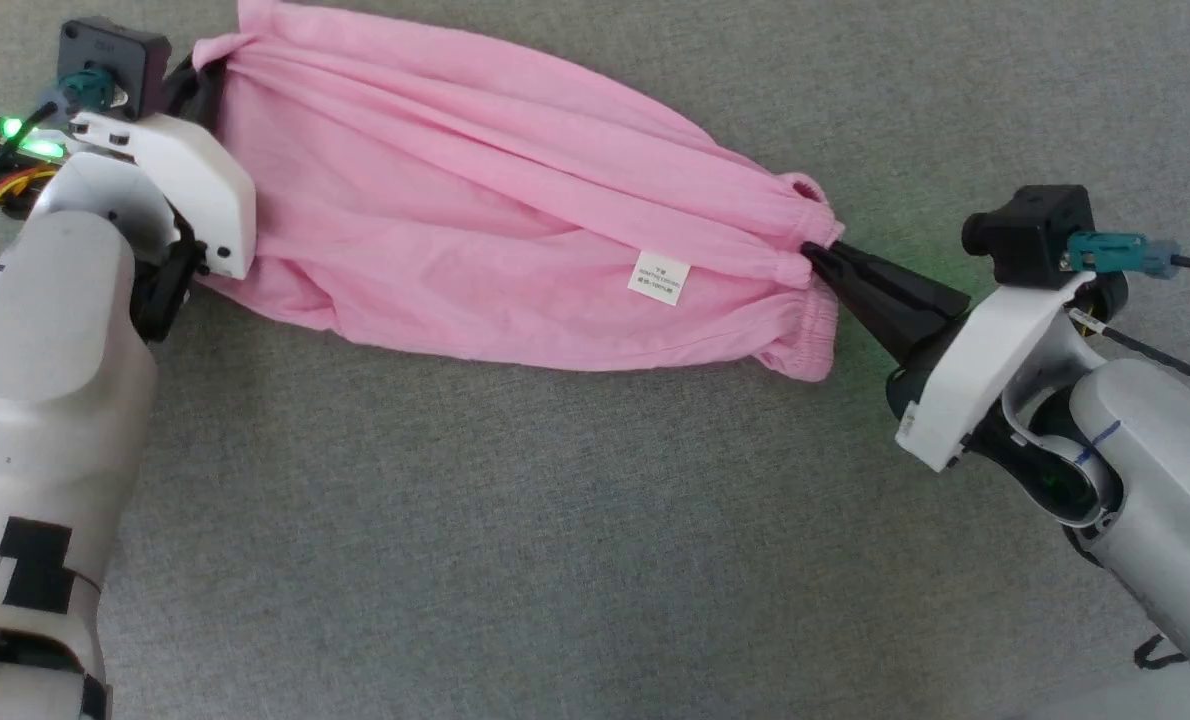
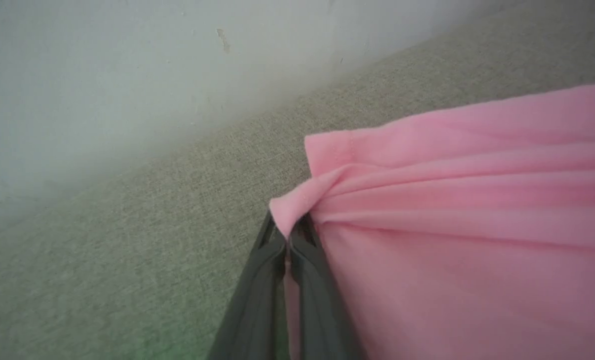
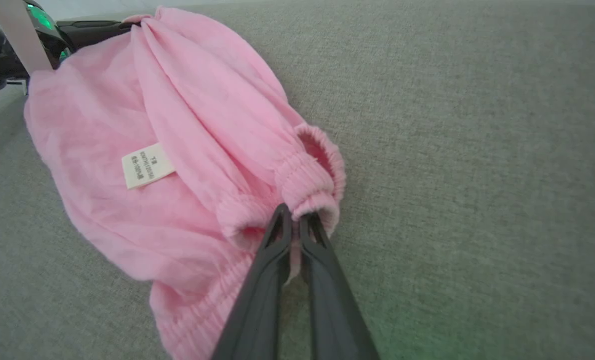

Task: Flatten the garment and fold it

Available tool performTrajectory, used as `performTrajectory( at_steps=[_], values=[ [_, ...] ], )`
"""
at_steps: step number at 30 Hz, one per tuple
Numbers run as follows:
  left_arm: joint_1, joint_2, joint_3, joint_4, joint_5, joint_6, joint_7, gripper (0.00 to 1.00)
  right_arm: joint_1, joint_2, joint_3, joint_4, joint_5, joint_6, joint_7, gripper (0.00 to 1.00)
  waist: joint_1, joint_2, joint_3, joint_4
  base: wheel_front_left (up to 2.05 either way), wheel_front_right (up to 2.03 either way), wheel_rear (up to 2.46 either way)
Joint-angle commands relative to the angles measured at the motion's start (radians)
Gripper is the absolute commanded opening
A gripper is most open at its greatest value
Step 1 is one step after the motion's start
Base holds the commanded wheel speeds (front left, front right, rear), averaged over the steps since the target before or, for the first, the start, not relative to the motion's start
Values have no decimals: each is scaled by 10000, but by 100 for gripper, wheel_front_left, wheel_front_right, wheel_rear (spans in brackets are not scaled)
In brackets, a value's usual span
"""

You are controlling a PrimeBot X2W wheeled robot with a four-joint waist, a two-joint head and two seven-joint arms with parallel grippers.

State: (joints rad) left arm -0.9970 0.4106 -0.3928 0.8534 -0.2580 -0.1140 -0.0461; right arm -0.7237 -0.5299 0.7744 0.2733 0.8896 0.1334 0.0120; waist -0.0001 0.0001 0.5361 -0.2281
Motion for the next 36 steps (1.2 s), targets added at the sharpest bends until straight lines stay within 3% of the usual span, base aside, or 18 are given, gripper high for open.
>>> performTrajectory(
  at_steps=[1, 2, 3, 9, 14, 18, 26, 30, 36],
  values=[
    [309, -202, -227, 480, -74, -82, 57, 96, -16, -165, 84, 159, -96, -27, -134, 27, 1, -1, -184, 62, 0, 0, 0],
    [290, -245, -317, 563, -69, -97, -29, 100, 3, -258, 107, 145, -136, -27, -225, 55, 1, -1, -322, 114, 0, 0, 0],
    [274, -274, -402, 639, -78, -110, -90, 100, 34, -360, 128, 77, -166, -27, -300, 100, 1, -1, -489, 162, 0, 0, 0],
    [40, -185, -1069, 731, -111, -158, -136, 100, 505, -1160, -450, -612, -738, -27, -654, 100, 1, -1, -1604, 535, 0, 0, 0],
    [-206, 138, -2250, 119, -650, -163, 787, 100, 1250, -1451, -1395, -1409, -1268, -27, -544, 100, 1, -1, -2305, 764, 0, 0, 0],
    [-537, 555, -3260, -646, -1726, -165, 2405, 100, 1872, -1322, -2099, -1892, -1808, -27, -205, 100, 1, -1, -2662, 855, 0, 0, 0],
    [-1083, 1688, -4825, -2352, -4832, -166, 7067, 100, 2725, -815, -2773, -2682, -2414, -27, 537, 100, 1, -1, -2771, 753, 0, 0, 0],
    [-1268, 2118, -5012, -2609, -5606, -166, 8130, 100, 2804, -596, -2880, -2915, -2568, -27, 794, 100, 1, -1, -2528, 535, 0, 0, 0],
    [-1259, 2168, -5128, -2460, -6015, -166, 8780, 100, 2702, -409, -2907, -3008, -2622, -27, 885, 100, 1, -1, -2187, 253, 0, 0, 0]
  ],
)
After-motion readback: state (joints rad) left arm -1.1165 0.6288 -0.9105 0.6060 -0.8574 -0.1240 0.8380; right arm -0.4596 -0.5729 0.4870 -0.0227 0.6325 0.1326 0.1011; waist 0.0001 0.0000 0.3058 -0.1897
